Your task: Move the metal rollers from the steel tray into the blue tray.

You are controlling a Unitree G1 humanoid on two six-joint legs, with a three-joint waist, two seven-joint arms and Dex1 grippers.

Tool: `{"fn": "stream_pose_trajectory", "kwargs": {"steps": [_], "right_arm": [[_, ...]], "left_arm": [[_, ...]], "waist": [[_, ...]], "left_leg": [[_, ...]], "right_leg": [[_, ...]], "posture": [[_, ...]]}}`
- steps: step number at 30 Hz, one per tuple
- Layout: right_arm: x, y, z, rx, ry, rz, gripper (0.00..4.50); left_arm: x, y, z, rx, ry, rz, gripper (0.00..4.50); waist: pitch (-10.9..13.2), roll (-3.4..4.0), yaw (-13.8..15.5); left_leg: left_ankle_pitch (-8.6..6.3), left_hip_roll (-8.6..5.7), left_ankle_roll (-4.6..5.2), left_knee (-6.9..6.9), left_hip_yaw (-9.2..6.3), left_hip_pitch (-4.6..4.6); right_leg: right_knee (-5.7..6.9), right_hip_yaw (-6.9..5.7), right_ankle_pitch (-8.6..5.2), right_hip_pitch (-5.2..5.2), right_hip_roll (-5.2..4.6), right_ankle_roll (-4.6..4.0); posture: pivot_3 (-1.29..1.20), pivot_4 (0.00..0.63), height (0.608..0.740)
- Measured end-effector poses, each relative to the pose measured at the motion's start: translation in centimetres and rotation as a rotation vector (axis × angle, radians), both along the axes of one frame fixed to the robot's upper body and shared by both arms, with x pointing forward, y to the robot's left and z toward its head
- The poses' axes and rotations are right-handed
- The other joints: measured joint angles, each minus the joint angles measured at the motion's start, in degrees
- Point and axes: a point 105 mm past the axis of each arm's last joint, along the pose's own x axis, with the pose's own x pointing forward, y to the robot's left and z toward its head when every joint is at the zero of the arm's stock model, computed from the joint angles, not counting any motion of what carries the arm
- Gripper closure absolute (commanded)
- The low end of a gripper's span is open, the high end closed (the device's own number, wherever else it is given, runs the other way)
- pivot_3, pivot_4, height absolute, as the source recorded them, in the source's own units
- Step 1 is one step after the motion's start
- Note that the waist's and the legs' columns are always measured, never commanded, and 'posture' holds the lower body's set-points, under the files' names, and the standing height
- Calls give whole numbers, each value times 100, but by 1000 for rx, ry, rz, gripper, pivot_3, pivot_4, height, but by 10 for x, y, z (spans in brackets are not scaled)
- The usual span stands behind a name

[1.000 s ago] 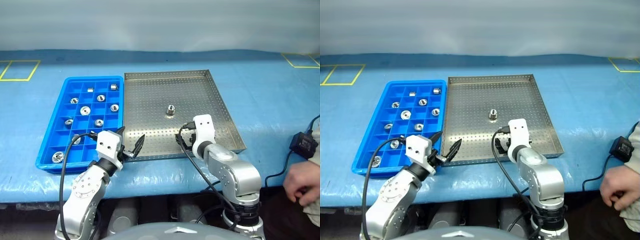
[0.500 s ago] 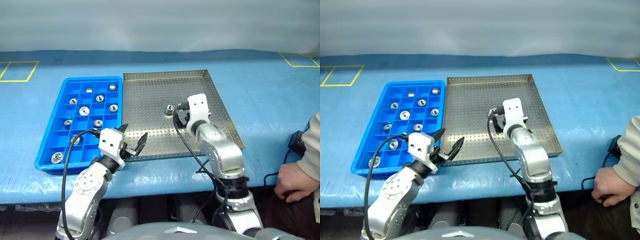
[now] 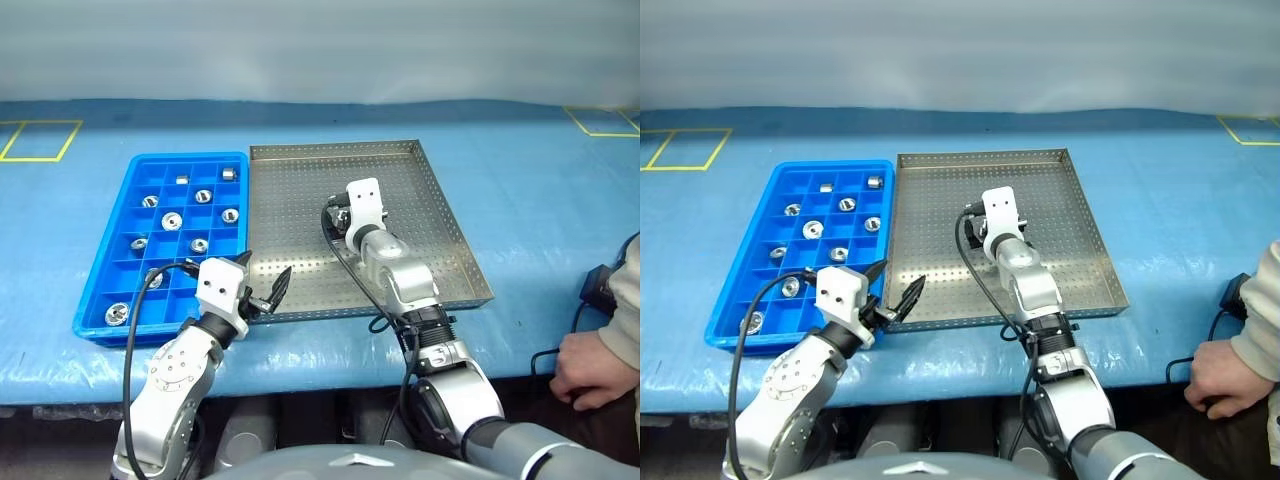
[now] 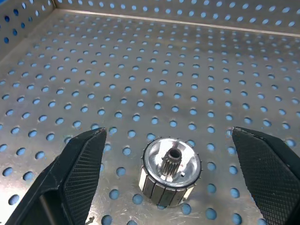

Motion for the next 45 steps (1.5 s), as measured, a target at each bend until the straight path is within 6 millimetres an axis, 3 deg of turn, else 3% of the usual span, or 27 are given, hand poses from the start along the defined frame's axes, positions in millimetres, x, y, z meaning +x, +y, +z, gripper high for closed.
{"fn": "stream_pose_trajectory", "kwargs": {"steps": [3, 9, 12, 15, 22, 27, 35, 44, 45], "right_arm": [[2, -2, -14, -4, 32, -5, 903], [3, -1, -12, 15, 22, 9, 2796], [2, 3, -3, 24, -1, 37, 2789], [-2, 18, 19, 18, -58, 117, 2789], [-36, 95, 68, 28, -161, 455, 2789], [-67, 144, 76, 54, -164, 665, 2789], [-91, 163, 57, 40, -110, 794, 2789], [-113, 145, 25, 9, 7, 827, 2789], [-114, 144, 24, 4, 13, 825, 2439]], "left_arm": [[0, 1, 0, 0, 2, 7, 405], [-1, 3, -3, -6, 9, 33, 405], [0, 8, -1, -26, -7, 90, 405], [1, 22, 6, -36, -48, 193, 405], [-17, 60, 15, -6, -94, 407, 405], [-43, 78, 8, 21, -48, 509, 405], [-65, 84, 0, 34, 9, 562, 405], [-61, 76, 6, 16, -21, 513, 405], [-60, 75, 8, 13, -28, 505, 405]], "waist": [[0, 0, 16], [0, 1, 28], [1, 2, 37], [1, 2, 55], [2, 0, 239], [3, -4, 597], [7, -10, 1215], [5, -13, 1836], [5, -13, 1872]], "left_leg": [[0, 1, 0, 0, 2, 0], [0, 4, 0, 0, 1, 1], [0, 6, 0, 0, 2, -1], [0, 8, 0, -2, 0, -1], [-1, 10, 0, -13, -8, -1], [-1, 4, 0, -10, -24, -12], [-1, 6, -2, 0, -38, -33], [-3, -2, -6, 1, -32, -63], [-3, -3, -6, 2, -31, -63]], "right_leg": [[0, 3, 1, 0, -1, 1], [2, 3, 1, 0, -1, 1], [2, 4, 2, -2, -1, 3], [2, 2, 2, -4, 0, 3], [0, -6, -7, -6, 4, 4], [-9, -25, -34, -5, -9, 1], [-13, -51, -46, -18, -10, -13], [-12, -62, -48, -77, -6, -15], [-11, -64, -48, -78, -4, -15]], "posture": [[202, 150, 740], [232, 150, 740], [265, 150, 740], [308, 150, 740], [454, 150, 740], [540, 150, 740], [587, 150, 740], [538, 150, 740], [516, 150, 740]]}}
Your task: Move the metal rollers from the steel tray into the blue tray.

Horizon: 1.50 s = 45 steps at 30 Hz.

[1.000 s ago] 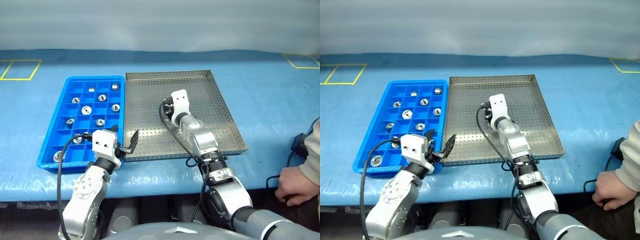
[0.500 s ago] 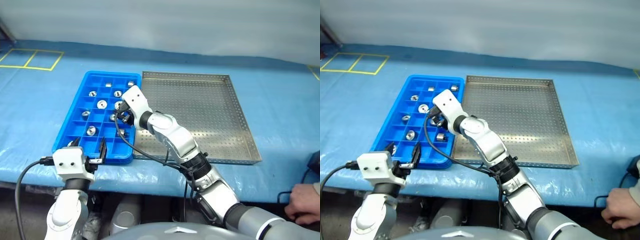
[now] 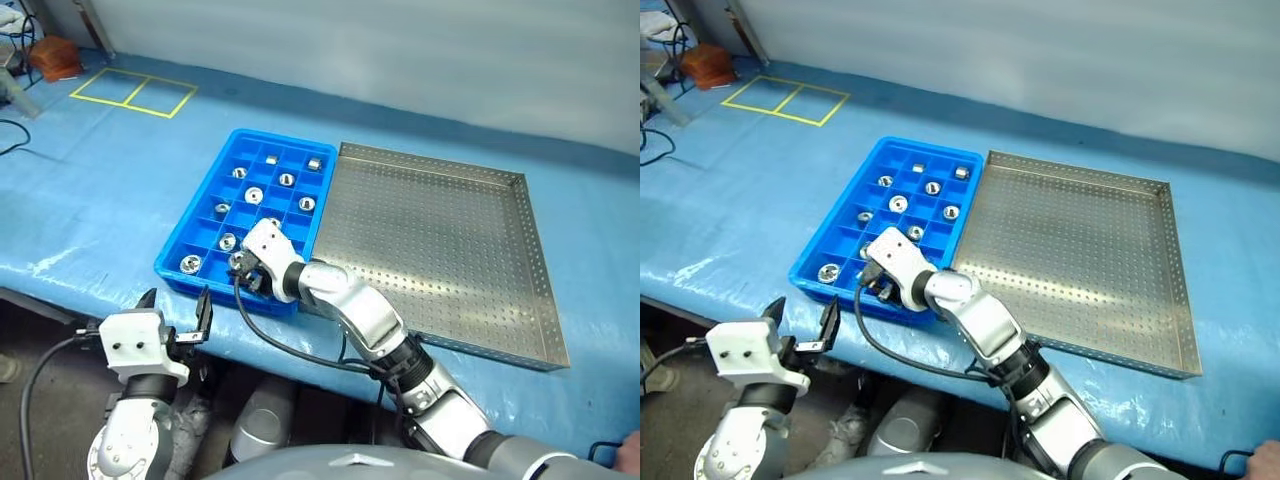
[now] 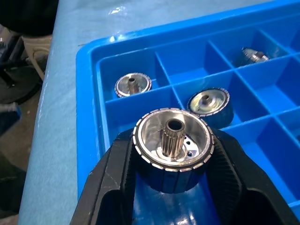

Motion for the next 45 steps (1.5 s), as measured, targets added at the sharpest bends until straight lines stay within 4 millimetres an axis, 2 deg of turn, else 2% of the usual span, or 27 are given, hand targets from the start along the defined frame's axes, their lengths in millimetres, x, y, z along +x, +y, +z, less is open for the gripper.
{"fn": "stream_pose_trajectory", "kwargs": {"steps": [7, 8, 11, 17, 20, 23, 30, 33, 38, 45], "right_arm": [[5, -16, 3, 7, 1, -68, 167], [5, -18, 4, 10, 0, -73, 77], [2, -28, 8, 28, 17, -75, 77], [6, -62, 35, 119, -35, -142, 77], [7, -83, 31, 105, -41, -210, 77], [7, -95, 23, 85, -23, -263, 77], [6, -100, 21, 81, -19, -319, 77], [6, -101, 18, 78, -13, -329, 77], [6, -100, 18, 78, -12, -335, 77], [4, -99, 14, 72, -2, -337, 77]], "left_arm": [[10, -10, 8, 5, -40, -78, 405], [11, -11, 8, 5, -43, -83, 405], [16, -13, 7, 12, -39, -115, 405], [30, -15, 13, 44, -55, -190, 405], [40, -15, 13, 54, -54, -223, 405], [46, -20, 12, 52, -43, -256, 405], [49, -27, 10, 30, -33, -306, 405], [49, -28, 10, 29, -33, -309, 405], [49, -29, 10, 28, -32, -311, 405], [49, -32, 8, 22, -25, -322, 405]], "waist": [[-4, -3, 63], [-4, -3, 61], [-4, -2, 48], [-4, 1, -72], [-9, 9, -247], [-8, 9, -515], [-8, 9, -1258], [-8, 9, -1429], [-8, 9, -1569], [-8, 8, -1576]], "left_leg": [[-6, -3, -11, 0, 4, 0], [-6, -3, -11, 0, 3, -2], [-6, -4, -13, 1, 3, -11], [-3, -1, -19, 7, -9, 2], [-2, -3, -20, 10, -9, 10], [-2, -4, -20, 10, -12, 17], [0, -2, -20, 9, -44, 30], [1, -2, -20, 9, -49, 33], [1, -2, -20, 9, -49, 35], [2, 0, -19, 10, -44, 36]], "right_leg": [[1, -17, -1, 5, 2, -2], [2, -17, 0, 10, 3, 0], [1, -30, 12, 20, 4, 19], [2, -50, -7, 29, 6, -12], [1, -50, -8, 60, 5, -14], [1, -48, -7, 70, 4, -13], [9, -46, -4, 82, 8, -13], [11, -41, -4, 83, 8, -13], [12, -36, -4, 84, 7, -13], [11, -24, -4, 84, 1, -13]], "posture": [[457, 150, 740], [451, 150, 740], [410, 150, 740], [308, 150, 740], [259, 150, 740], [237, 150, 740], [223, 150, 740], [225, 150, 740], [227, 150, 740], [230, 150, 740]]}}
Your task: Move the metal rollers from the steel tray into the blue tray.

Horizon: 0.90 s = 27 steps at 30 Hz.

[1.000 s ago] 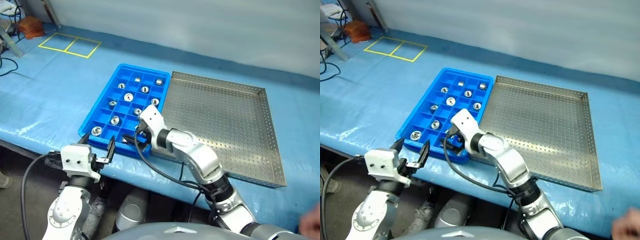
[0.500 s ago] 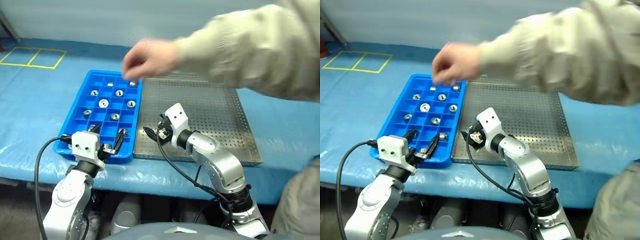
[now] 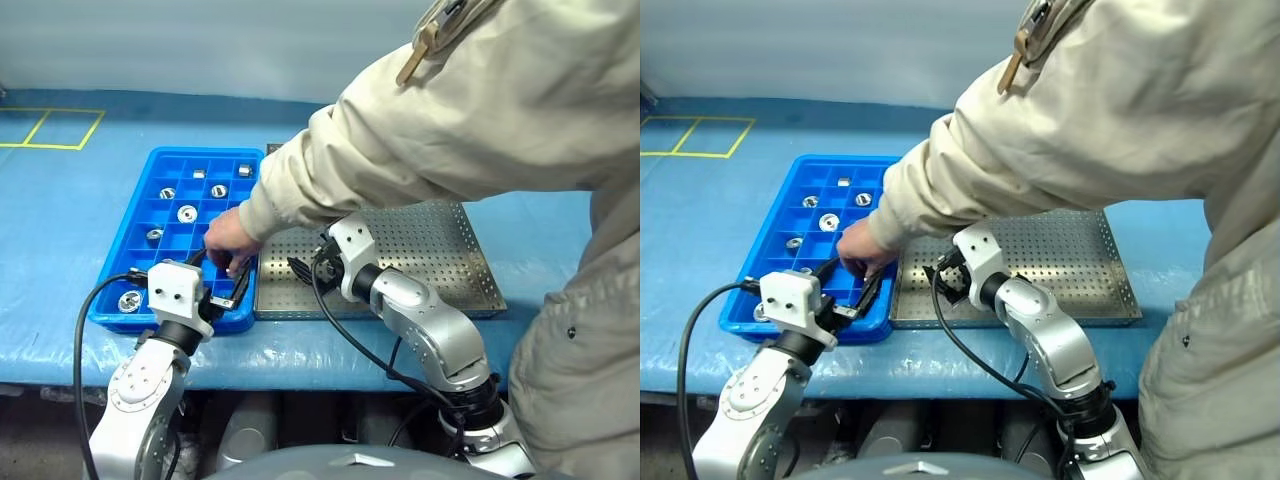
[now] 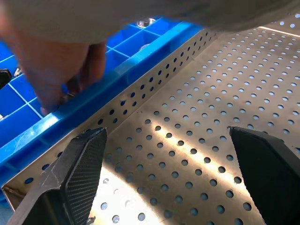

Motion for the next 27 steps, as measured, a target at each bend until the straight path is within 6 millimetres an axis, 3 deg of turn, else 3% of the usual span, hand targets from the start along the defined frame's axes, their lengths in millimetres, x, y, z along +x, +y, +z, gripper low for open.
{"fn": "stream_pose_trajectory", "kwargs": {"steps": [27], "right_arm": [[-1, 1, -2, -7, 5, -6, 77]], "left_arm": [[1, -2, 0, -10, -3, 0, 405]], "waist": [[0, 0, 0]], "left_leg": [[1, 2, 1, 0, 5, 2]], "right_leg": [[2, 7, 0, -1, 1, 0]], "posture": [[225, 150, 740]]}}
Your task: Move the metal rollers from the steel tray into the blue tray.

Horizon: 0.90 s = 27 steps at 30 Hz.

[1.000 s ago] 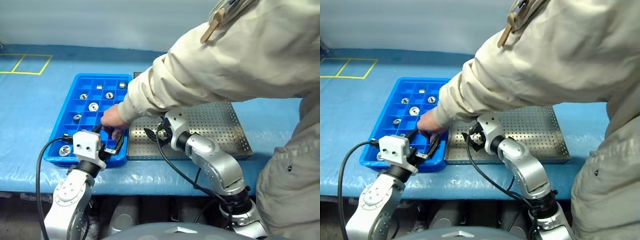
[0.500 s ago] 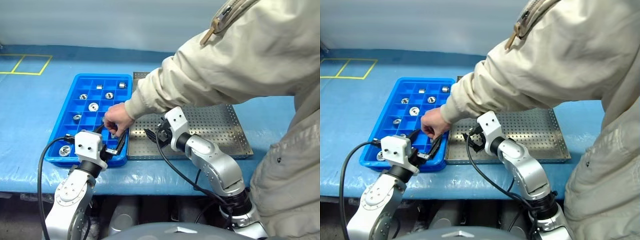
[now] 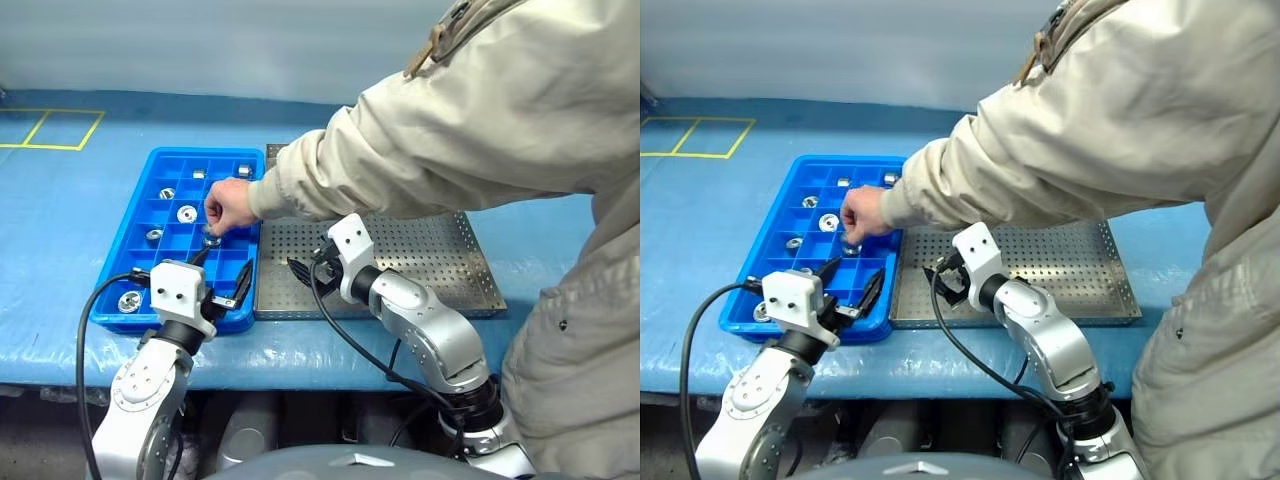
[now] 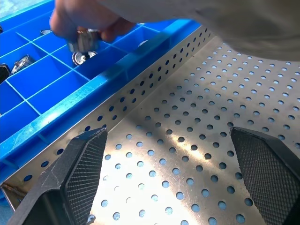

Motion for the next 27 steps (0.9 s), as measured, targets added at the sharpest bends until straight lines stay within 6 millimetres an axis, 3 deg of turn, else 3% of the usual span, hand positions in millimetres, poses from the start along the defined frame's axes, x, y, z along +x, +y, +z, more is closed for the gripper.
{"fn": "stream_pose_trajectory", "kwargs": {"steps": [27], "right_arm": [[-1, 1, -1, -3, 4, 4, 77]], "left_arm": [[3, -3, 0, -2, -2, -17, 405]], "waist": [[0, 0, -3]], "left_leg": [[0, -1, 1, 0, 3, 2]], "right_leg": [[1, 3, 1, 0, 0, 1]], "posture": [[217, 150, 740]]}}
